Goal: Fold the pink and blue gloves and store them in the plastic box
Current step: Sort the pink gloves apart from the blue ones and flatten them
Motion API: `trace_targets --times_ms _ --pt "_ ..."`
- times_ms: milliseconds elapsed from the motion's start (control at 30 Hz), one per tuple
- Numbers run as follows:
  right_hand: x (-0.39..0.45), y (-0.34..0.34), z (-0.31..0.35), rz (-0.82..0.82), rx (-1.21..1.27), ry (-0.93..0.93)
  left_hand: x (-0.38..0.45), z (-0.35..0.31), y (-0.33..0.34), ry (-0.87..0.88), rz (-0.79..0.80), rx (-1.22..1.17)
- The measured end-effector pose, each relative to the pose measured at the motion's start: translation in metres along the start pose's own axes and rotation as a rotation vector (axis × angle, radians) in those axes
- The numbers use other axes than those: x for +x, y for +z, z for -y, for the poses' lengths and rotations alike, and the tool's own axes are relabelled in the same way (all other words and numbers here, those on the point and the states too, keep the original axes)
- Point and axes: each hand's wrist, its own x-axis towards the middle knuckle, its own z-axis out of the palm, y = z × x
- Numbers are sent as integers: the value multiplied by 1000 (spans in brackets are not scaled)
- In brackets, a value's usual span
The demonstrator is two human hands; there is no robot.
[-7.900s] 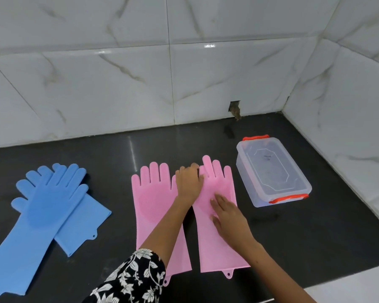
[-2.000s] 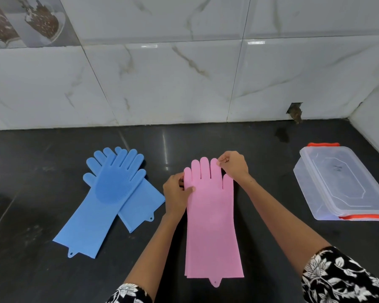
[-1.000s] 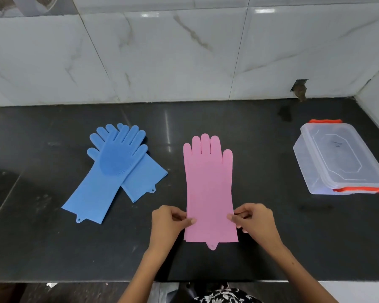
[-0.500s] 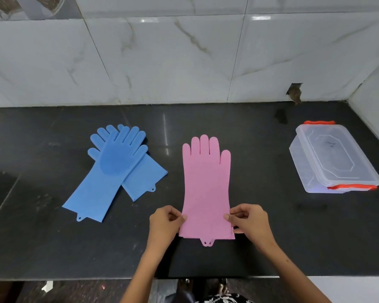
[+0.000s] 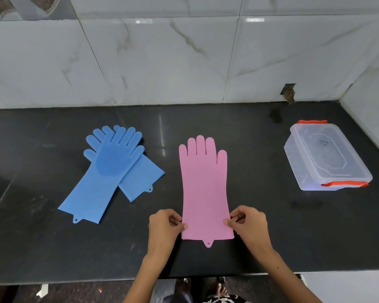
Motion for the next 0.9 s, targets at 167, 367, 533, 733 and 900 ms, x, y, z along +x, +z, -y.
trace_targets --times_ms 167,367,533,733,900 --pt "-2 -3 -2 -11 -75 -14 -1 1 2 35 10 9" --pt "-3 -1 -2 -11 -85 -31 -2 2 2 63 0 5" --pt "-1 -3 -3 9 -108 -40 0 5 1 92 12 -13" --pt "18 -25 3 -36 -176 -239 23 6 -31 417 14 212" --pt "48 -39 4 105 -514 -648 51 -4 -49 771 275 680"
